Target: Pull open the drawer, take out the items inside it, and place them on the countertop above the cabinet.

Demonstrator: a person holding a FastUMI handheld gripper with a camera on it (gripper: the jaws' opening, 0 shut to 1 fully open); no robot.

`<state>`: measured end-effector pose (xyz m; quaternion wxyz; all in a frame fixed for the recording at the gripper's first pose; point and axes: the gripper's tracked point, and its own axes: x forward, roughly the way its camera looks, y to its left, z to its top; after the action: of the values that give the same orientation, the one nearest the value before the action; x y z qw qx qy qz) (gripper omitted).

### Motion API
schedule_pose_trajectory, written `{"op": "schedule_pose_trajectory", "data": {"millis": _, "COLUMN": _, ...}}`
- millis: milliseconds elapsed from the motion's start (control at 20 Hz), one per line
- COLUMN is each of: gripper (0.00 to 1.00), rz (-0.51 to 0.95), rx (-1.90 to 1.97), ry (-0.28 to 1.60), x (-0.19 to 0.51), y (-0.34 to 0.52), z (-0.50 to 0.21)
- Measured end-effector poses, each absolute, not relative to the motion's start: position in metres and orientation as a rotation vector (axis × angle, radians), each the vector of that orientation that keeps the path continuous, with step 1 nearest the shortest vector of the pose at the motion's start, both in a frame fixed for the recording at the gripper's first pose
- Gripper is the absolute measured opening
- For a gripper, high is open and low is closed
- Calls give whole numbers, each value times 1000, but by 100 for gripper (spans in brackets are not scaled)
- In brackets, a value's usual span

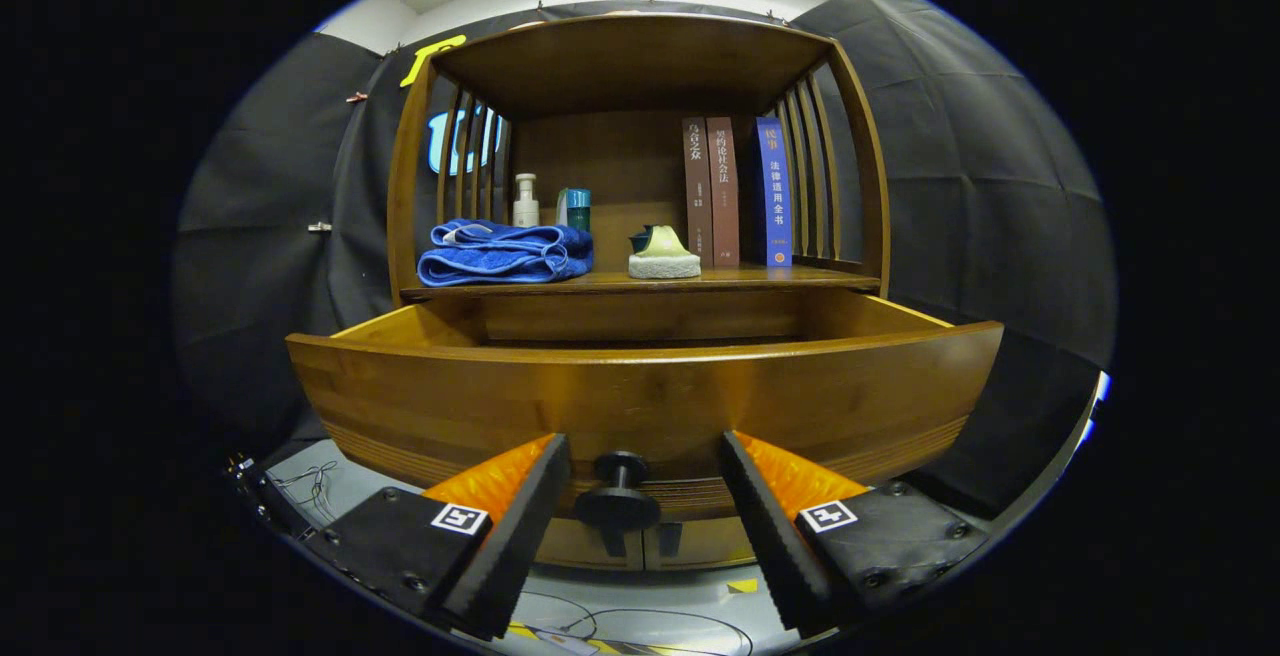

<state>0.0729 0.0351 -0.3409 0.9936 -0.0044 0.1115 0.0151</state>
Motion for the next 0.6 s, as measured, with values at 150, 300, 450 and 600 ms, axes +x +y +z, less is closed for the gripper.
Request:
{"op": "schedule_pose_trajectory", "data": {"millis": 150, "gripper": 97, "rz": 25, "rx": -94, "ry": 239, "x": 75, "y": 33, "z": -339}}
{"op": "schedule_pose_trajectory", "data": {"millis": 300, "gripper": 98, "rz": 44, "rx": -101, "ry": 215, "x": 88, "y": 38, "z": -328}}
{"op": "schedule_pose_trajectory", "data": {"millis": 450, "gripper": 99, "rz": 54, "rx": -36, "ry": 207, "x": 103, "y": 39, "z": -325}}
{"op": "schedule_pose_trajectory", "data": {"millis": 600, "gripper": 99, "rz": 61, "rx": -66, "ry": 218, "x": 121, "y": 40, "z": -329}}
